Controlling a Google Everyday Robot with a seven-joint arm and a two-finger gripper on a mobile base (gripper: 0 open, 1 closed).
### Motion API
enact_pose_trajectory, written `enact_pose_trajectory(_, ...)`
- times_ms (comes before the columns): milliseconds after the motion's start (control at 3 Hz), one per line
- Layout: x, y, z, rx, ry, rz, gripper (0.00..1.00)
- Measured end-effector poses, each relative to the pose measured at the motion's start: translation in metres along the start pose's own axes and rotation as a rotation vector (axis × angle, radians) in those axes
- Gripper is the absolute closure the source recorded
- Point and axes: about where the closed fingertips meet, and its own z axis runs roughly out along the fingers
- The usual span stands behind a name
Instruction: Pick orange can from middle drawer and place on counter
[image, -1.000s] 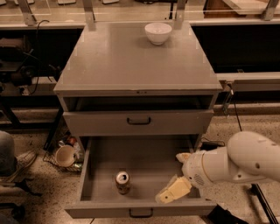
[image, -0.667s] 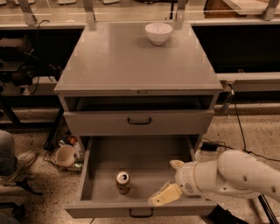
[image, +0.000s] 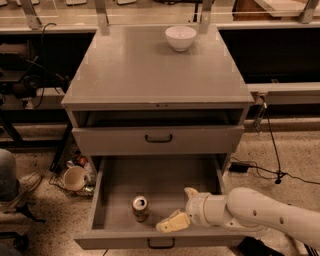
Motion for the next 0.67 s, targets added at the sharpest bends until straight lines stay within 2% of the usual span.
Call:
enact_pose_trajectory(333, -0.001, 0.000, 0.000, 0.002, 0.000, -0.001, 0.00)
enact_pose_trajectory(667, 0.002, 0.002, 0.017, 0.005, -0.011, -0.048, 0.00)
